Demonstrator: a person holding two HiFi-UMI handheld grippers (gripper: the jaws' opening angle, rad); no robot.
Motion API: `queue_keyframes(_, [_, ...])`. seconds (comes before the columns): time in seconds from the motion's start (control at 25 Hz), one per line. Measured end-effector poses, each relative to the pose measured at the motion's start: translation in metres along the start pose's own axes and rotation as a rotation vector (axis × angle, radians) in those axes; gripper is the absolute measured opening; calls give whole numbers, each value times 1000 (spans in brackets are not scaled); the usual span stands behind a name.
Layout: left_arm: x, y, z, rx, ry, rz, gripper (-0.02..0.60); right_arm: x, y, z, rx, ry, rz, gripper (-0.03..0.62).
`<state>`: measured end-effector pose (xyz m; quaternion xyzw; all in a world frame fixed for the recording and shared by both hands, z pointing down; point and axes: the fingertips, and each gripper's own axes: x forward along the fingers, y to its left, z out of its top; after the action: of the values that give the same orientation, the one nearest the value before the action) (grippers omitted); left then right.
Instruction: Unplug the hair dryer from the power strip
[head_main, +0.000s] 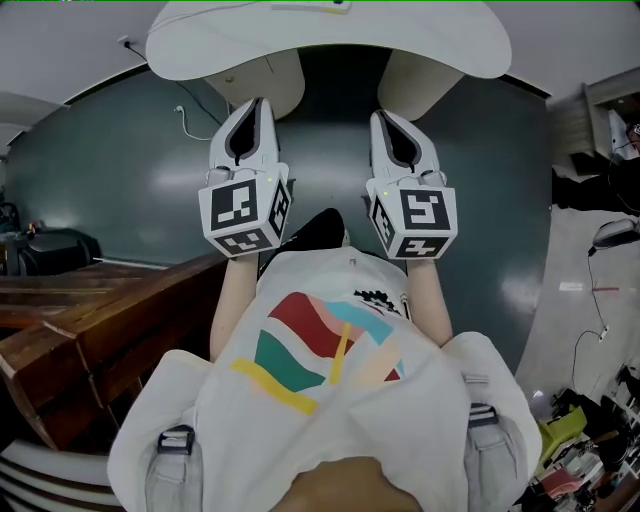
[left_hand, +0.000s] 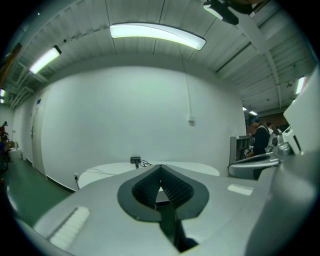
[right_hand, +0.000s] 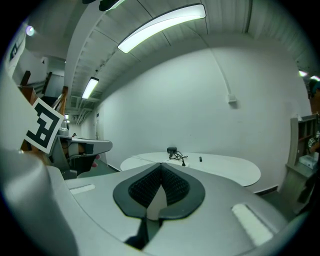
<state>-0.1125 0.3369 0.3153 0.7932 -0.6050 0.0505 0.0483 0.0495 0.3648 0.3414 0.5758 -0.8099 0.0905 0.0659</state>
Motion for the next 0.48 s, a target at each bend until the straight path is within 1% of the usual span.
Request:
queue_keyframes(0.16, [13, -1, 8, 11, -18, -3, 0, 4, -5, 5, -13, -11, -5, 12])
queue_keyframes(0.28, [22, -6, 8, 6, -19, -2, 0, 7, -15, 5, -12, -9, -16, 12])
queue_keyframes(0.48, [44, -12, -1, -18, -19, -41, 0, 22, -32, 8, -28, -25, -53, 12])
